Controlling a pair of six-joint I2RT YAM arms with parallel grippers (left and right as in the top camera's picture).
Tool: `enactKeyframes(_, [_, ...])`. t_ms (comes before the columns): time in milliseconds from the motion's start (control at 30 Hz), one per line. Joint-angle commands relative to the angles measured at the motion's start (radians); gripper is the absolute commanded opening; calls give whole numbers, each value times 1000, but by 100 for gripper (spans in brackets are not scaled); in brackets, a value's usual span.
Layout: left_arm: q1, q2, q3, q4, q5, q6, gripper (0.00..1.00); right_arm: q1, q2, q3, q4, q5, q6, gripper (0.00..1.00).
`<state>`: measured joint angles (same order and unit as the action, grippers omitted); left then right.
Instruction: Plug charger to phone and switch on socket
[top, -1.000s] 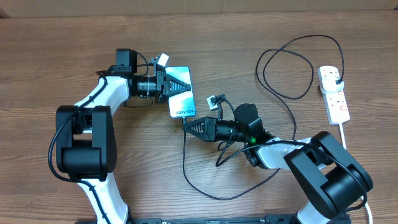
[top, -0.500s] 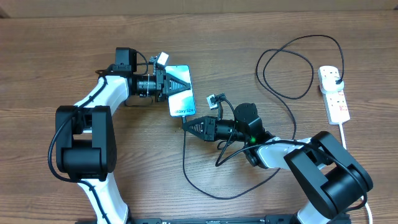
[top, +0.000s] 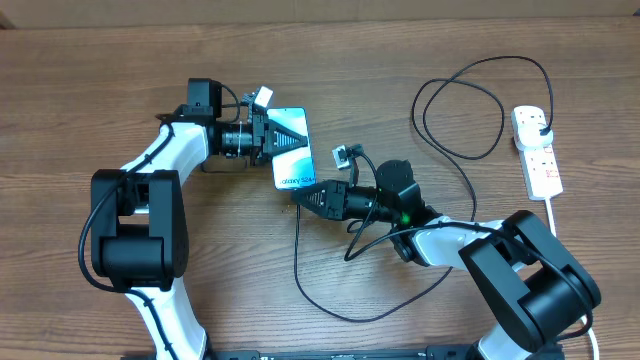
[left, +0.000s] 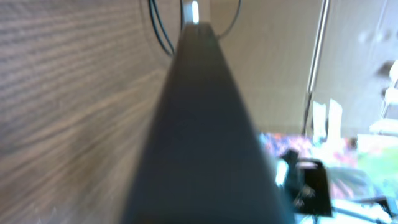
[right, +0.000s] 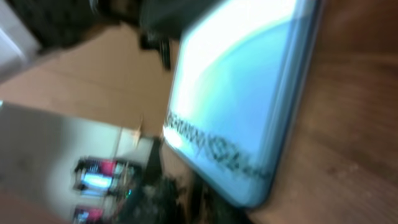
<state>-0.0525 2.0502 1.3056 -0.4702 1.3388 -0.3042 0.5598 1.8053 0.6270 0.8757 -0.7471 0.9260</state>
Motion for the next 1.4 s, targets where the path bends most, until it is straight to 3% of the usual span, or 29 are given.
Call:
enactKeyframes(0, [-34,0,-24,-31,68,19,4,-42,-28,70,27,128,-14,66])
enactKeyframes(100, [-34,0,-24,-30,68,19,4,-46,-31,70,26,76,-14,93])
enactKeyframes(167, [-34,0,-24,-30,68,19,4,-50,-31,70,27,44,-14,99])
enactKeyframes(367, [-34,0,-24,-30,68,19,4,-65,-33,70,-3,-108,-10,100])
enactKeyframes(567, [-34,0,-24,-30,68,19,4,-72,-34,66,-235,-162,-58,100])
enactKeyframes(700, [-34,0,-24,-30,67,19,4,-72,-35,66,-251,-254,-71,100])
enactKeyframes(867, [-34,0,-24,-29,64,19,4,-70,-43,66,-258,-357,-71,82])
enactKeyframes(967, [-34,0,-24,-29,64,19,4,-70,-43,66,-317,-357,-99,79])
enactKeyframes(1067, [-34,0,-24,-27,64,19,4,-69,-43,66,-370,-292,-137,62])
enactKeyframes(1267, [-34,0,-24,-27,64,19,4,-43,-43,66,-383,-256,-140,58])
enactKeyframes(1367, [-34,0,-24,-27,64,19,4,-27,-43,66,-384,-250,-150,47])
